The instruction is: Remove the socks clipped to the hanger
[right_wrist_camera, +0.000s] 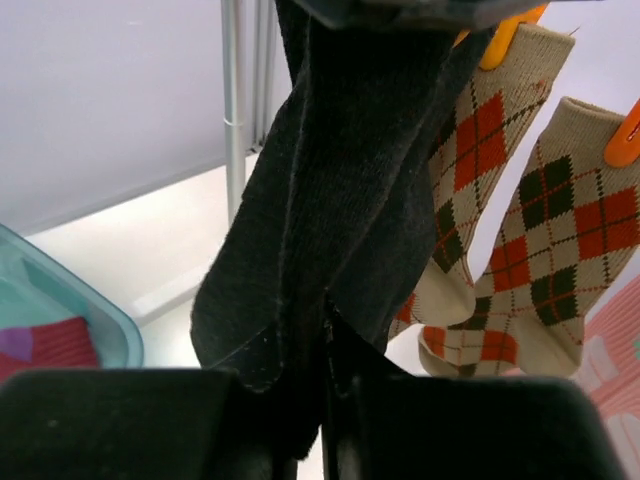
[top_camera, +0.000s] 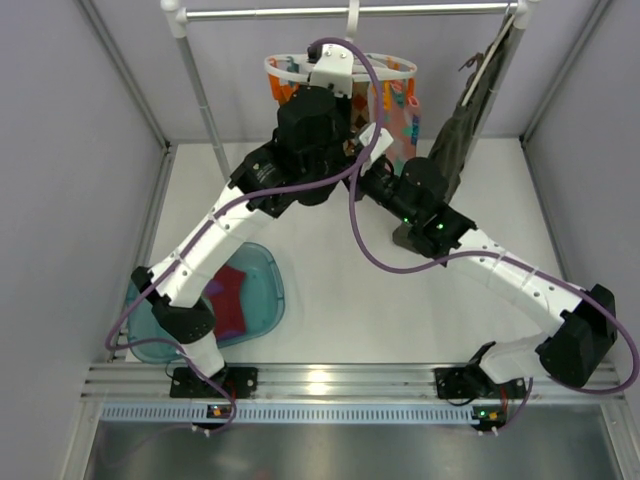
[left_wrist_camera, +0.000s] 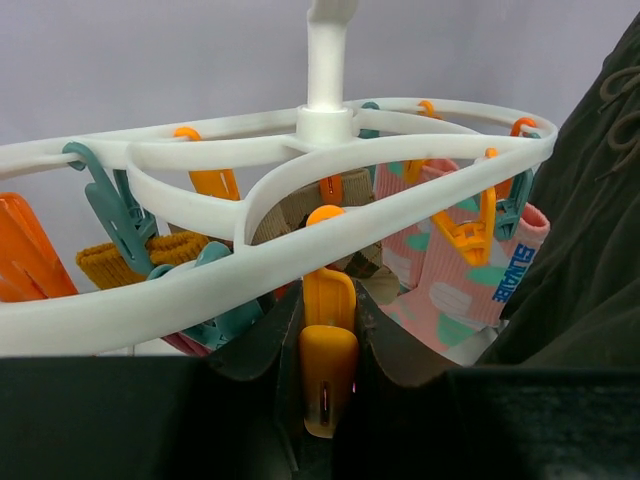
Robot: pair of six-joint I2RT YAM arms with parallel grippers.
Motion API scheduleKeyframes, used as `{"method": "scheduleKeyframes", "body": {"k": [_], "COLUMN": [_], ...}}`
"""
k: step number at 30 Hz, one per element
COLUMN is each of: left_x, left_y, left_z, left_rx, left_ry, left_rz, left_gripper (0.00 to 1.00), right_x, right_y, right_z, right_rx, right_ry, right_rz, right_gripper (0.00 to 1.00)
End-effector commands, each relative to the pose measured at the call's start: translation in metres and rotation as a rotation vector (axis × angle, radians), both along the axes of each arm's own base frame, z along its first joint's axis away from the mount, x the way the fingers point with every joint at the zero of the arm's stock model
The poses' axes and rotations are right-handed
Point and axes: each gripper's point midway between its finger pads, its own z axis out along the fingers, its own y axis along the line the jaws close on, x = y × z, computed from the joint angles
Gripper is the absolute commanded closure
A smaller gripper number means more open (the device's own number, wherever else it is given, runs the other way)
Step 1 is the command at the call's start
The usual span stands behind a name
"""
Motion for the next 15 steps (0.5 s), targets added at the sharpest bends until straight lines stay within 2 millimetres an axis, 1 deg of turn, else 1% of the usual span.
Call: {"method": "scheduleKeyframes", "body": {"k": [1, 2, 3, 4, 5, 6, 8, 9, 10, 12, 14, 15], "left_x": [-0.015, -0.016, -0.016, -0.016, -0.018, -0.020, -0.021, -0.021, -0.025, -0.027, -0.028, -0.025], "left_y": [0.010, 0.010, 0.009, 0.009, 0.011, 0.012, 0.012, 0.013, 0.010, 0.007, -0.001, -0.006], "left_z": [0.026, 0.026, 0.027, 0.028, 0.030, 0.034, 0.035, 0.035, 0.037, 0.038, 0.037, 0.031], "left_rx": [-0.066, -0.073, -0.077, -0.079, -0.091, -0.100, -0.096, -0.091, -0.086, -0.057, -0.037, -0.023], "left_ry": [-0.040, -0.040, -0.040, -0.041, -0.043, -0.048, -0.051, -0.053, -0.057, -0.067, -0.068, -0.063], "left_rz": [-0.021, -0.024, -0.029, -0.031, -0.029, -0.033, -0.023, -0.006, -0.006, 0.003, 0.016, 0.025], "left_gripper": [0.80, 0.50, 0.38, 0.32, 0.22, 0.20, 0.19, 0.20, 0.23, 0.26, 0.27, 0.29], "right_x": [-0.006, -0.009, -0.010, -0.011, -0.011, -0.011, -0.011, -0.011, -0.012, -0.012, -0.012, -0.014], "right_y": [-0.004, -0.003, -0.003, -0.002, -0.002, -0.002, -0.003, -0.003, -0.003, -0.001, 0.001, 0.001], "right_z": [0.024, 0.026, 0.026, 0.028, 0.028, 0.029, 0.029, 0.030, 0.031, 0.030, 0.030, 0.029], "right_rx": [0.072, 0.080, 0.086, 0.092, 0.093, 0.095, 0.101, 0.102, 0.103, 0.099, 0.096, 0.096], "right_ry": [-0.060, -0.064, -0.062, -0.059, -0.059, -0.056, -0.056, -0.057, -0.056, -0.054, -0.051, -0.050], "right_rz": [0.025, 0.041, 0.046, 0.050, 0.050, 0.047, 0.042, 0.042, 0.042, 0.045, 0.052, 0.055], "right_gripper": [1.00, 1.00, 1.00, 1.00, 1.00, 1.00, 1.00, 1.00, 1.00, 1.00, 1.00, 1.00]}}
